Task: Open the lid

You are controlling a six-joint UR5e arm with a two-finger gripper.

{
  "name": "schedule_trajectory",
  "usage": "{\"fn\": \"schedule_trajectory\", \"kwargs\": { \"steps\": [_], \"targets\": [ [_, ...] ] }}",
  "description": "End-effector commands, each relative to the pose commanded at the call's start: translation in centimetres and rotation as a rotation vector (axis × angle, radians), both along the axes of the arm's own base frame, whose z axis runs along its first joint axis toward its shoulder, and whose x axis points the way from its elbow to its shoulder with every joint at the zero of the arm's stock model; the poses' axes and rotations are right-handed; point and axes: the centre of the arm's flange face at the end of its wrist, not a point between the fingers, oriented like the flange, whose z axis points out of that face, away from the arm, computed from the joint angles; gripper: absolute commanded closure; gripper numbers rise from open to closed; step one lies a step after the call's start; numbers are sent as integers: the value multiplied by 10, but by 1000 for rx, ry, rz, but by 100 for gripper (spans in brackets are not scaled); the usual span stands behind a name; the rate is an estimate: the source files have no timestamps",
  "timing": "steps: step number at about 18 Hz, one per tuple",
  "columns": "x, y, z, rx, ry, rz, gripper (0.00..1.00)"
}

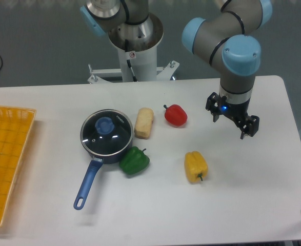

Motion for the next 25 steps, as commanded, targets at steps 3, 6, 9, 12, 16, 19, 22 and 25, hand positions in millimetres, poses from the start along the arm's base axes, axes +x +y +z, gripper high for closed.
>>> {"fn": "schedule_trajectory", "kwargs": {
  "steps": [3,6,9,12,16,19,22,25],
  "targets": [
    [-2,2,4,7,7,4,0],
    [1,4,-1,5,-2,1,0],
    [4,7,-14,9,2,7,0],
    [4,7,-15,13,9,21,0],
    [7,5,-23,14,-7,21,0],
    [8,8,-23,54,-22,20,0],
    [16,14,-18,54,-21,92,0],
    [59,56,-22,64,-43,135,0]
  ]
}}
